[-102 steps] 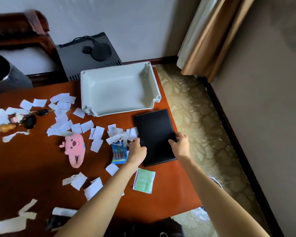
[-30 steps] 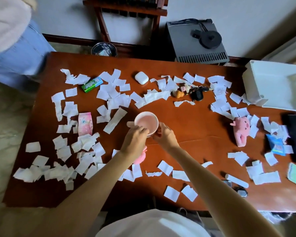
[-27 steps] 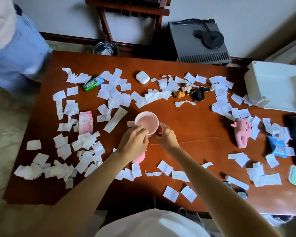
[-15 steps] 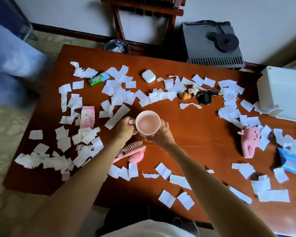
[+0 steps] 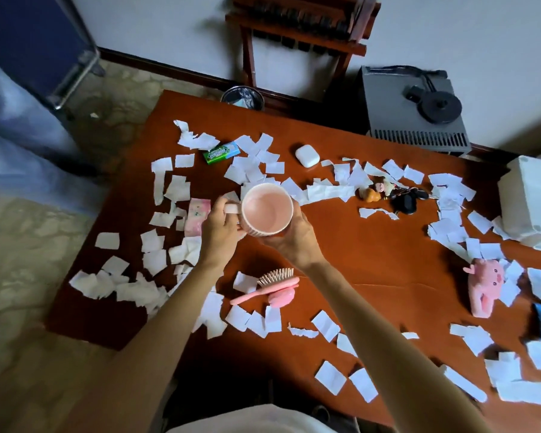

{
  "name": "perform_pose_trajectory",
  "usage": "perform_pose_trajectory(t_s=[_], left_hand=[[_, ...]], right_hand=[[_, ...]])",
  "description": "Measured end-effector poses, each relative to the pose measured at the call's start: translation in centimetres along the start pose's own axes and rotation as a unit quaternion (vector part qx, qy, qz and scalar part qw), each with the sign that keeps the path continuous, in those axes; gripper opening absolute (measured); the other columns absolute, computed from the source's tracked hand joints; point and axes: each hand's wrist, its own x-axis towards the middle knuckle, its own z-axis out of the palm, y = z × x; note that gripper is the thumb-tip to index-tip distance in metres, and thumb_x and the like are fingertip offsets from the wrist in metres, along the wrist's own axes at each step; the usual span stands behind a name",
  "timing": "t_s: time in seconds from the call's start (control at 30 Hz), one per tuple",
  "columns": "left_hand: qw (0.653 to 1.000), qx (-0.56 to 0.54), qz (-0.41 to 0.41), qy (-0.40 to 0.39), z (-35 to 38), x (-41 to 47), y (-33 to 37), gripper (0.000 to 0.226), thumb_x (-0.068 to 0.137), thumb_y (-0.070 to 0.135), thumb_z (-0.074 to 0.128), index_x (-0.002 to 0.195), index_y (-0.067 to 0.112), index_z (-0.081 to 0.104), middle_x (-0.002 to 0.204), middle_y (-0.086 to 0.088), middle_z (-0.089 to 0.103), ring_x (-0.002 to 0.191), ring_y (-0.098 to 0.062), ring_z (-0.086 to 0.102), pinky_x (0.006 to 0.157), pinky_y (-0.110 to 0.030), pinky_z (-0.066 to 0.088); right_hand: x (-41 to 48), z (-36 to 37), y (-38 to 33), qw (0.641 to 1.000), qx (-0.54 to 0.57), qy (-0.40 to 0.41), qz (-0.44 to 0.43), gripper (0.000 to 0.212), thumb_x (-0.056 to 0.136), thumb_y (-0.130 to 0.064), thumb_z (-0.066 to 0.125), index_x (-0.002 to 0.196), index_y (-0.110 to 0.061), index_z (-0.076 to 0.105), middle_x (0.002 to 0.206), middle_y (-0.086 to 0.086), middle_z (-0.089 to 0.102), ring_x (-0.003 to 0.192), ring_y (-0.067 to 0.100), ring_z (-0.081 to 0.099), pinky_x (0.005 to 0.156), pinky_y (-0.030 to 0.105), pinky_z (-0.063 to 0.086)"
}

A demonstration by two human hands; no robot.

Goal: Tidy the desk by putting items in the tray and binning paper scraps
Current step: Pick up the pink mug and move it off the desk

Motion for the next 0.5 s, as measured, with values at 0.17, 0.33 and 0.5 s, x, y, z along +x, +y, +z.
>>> perform_pose_trajectory(t_s=[0.17, 0.33, 0.5], left_hand=[[0.996, 0.079, -0.010, 0.051, -8.3, 3.6, -1.4, 0.027, 0.099, 0.011, 0.039, 0.124, 0.008, 0.048, 0.118, -0.005, 0.055, 0.103, -0.017, 0.057, 0.074, -0.026, 0.052], [0.996, 0.067, -0.036, 0.051, -16.9, 8.3, -4.0, 0.010, 0.098, 0.013, 0.040, 0.102, 0.016, 0.048, 0.110, -0.006, 0.056, 0.106, -0.026, 0.058, 0.091, -0.047, 0.053], [0.993, 0.085, -0.073, 0.036, -22.8, 12.3, -6.4, 0.031, 0.097, 0.008, 0.041, 0.126, 0.001, 0.047, 0.120, -0.023, 0.059, 0.107, -0.041, 0.060, 0.093, -0.054, 0.050]], right_hand=[[1.9, 6.8, -5.6, 0.999, 0.038, -0.024, -0.014, 0.083, 0.072, -0.013, 0.078, 0.139, -0.012, 0.029, 0.135, 0.009, 0.050, 0.122, 0.022, 0.052, 0.087, 0.016, 0.042], [4.9, 15.6, -9.9, 0.991, 0.105, -0.066, 0.044, 0.080, 0.074, -0.012, 0.076, 0.138, -0.015, 0.028, 0.138, 0.006, 0.044, 0.125, 0.021, 0.047, 0.086, 0.020, 0.043], [7.8, 22.4, -12.3, 0.990, 0.106, -0.084, 0.049, 0.075, 0.075, -0.013, 0.076, 0.137, -0.016, 0.034, 0.135, 0.005, 0.048, 0.125, 0.020, 0.046, 0.099, 0.032, 0.044]])
